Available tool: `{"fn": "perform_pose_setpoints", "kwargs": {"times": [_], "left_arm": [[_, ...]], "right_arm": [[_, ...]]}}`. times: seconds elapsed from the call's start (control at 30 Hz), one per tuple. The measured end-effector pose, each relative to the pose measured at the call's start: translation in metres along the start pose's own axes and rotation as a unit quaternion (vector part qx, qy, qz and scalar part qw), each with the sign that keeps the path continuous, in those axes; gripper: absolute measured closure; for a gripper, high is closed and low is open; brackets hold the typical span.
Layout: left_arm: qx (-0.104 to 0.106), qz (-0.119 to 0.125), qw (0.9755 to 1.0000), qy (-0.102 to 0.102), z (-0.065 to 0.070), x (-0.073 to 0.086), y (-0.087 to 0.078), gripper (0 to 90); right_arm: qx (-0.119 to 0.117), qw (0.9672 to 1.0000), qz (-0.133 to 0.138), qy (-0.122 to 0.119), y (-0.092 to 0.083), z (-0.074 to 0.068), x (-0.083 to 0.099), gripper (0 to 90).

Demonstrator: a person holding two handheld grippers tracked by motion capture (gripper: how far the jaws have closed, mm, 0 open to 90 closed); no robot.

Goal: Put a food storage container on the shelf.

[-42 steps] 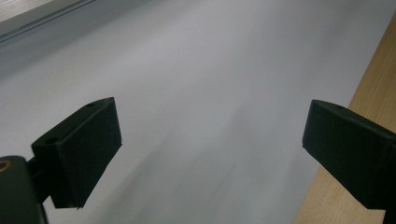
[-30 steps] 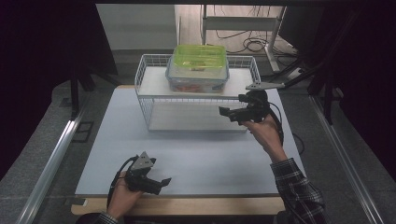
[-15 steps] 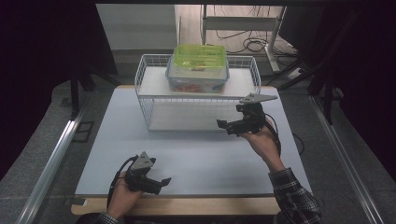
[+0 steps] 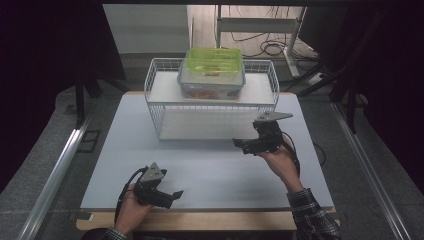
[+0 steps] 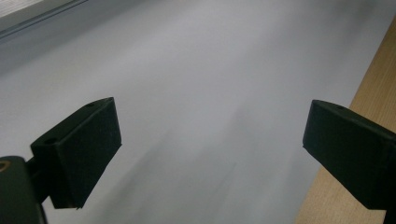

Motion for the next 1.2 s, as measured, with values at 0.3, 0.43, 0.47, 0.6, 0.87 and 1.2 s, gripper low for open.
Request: {"fn": "perform_pose_setpoints", "kwargs": {"times": [0.3,0.43,0.47,0.6,0.87,1.2], "left_arm": [[0.001,-0.001,1.0,-0.001,0.0,0.0,0.001,4.1],[0.002,-0.001,1.0,-0.001,0.0,0.0,0.001,4.1],[0.002,-0.002,1.0,-0.001,0.0,0.0,0.001,4.1],[0.003,-0.003,1.0,0.0,0.0,0.0,0.001,4.2],[0.004,0.0,1.0,-0.001,0.001,0.0,0.001,4.1],[0.004,-0.001,1.0,0.0,0.001,0.0,0.0,4.1]], "right_arm": [[-0.005,0.9998,-0.017,-0.004,0.002,-0.003,0.018,1.3],[-0.005,0.9998,-0.019,-0.005,0.001,-0.004,0.025,1.2],[-0.005,0.9998,-0.018,-0.006,0.0,-0.004,0.028,1.2],[-0.003,0.9998,-0.017,-0.011,-0.002,-0.006,0.035,1.1],[0.0,0.9997,-0.02,-0.013,-0.011,-0.008,0.049,1.1],[0.003,0.9997,-0.022,-0.005,-0.02,-0.009,0.066,1.1]]}}
Point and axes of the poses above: each handheld gripper's, and its own axes: y roughly forward along the jaws, x roughly out of its underside, z roughly to its right, the point moved 1 cm from there along y, roughly forward along the jaws, and after that the axes turned 15 degrees about x, right-handed, at the moved point
